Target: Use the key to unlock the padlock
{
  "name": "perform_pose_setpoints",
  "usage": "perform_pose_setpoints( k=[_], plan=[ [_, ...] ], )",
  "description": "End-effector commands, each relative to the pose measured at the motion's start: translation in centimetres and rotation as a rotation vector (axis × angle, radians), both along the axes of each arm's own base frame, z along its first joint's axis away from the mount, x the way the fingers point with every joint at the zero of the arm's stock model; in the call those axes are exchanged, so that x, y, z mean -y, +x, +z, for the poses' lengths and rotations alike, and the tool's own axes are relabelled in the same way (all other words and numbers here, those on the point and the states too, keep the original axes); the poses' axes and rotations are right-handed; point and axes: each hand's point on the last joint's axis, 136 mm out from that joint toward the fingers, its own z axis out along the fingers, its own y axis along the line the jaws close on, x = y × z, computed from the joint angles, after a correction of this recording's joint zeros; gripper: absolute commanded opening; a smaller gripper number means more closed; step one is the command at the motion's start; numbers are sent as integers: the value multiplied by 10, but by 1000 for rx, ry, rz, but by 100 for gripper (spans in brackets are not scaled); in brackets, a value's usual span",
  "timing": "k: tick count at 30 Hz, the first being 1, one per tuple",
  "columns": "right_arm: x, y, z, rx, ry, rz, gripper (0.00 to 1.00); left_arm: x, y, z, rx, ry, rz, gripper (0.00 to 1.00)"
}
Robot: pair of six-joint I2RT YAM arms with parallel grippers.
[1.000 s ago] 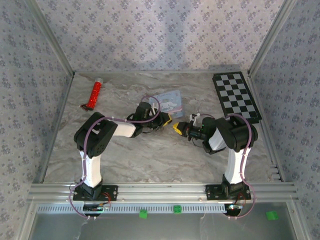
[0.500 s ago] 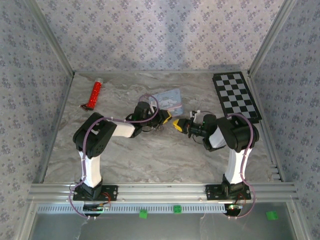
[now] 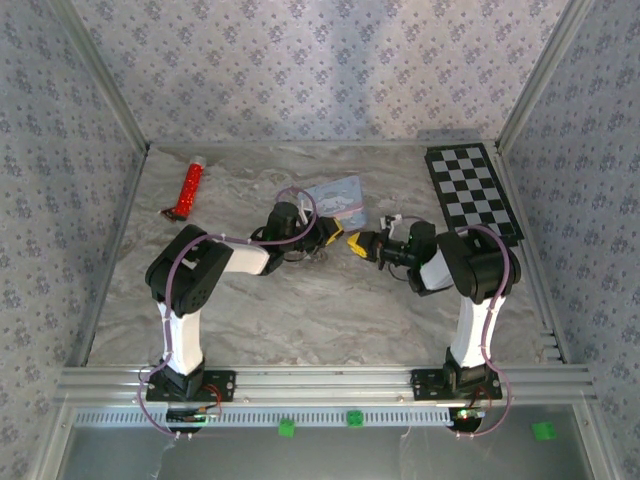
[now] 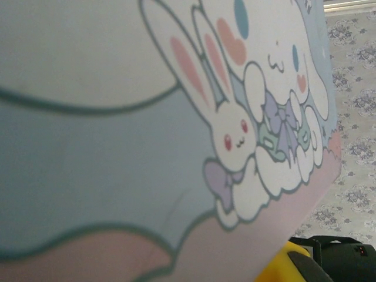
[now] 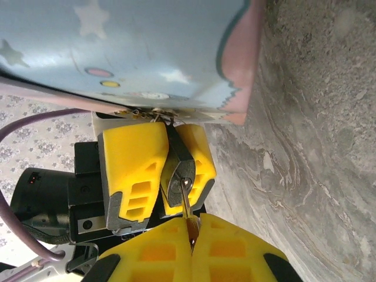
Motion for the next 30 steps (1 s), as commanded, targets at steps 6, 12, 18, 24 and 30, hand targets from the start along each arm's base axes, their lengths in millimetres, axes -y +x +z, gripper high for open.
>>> perform_pose_setpoints(
  k=[6,12,18,24,30],
  plan=[
    [-5,21,41,163,37,-28,0,31,-30,37,14,-106,-158,10],
    [-1,22,29,134,20,-76,0,32,-27,50,30,-123,-140,9],
    [12,29,25,101,22,-139,0,34,-23,47,18,-141,-116,6],
    [6,29,33,102,37,-147,0,36,-20,44,19,-140,-86,3],
    [-10,23,32,97,39,-120,0,39,-20,44,20,-143,-84,2]
  ],
)
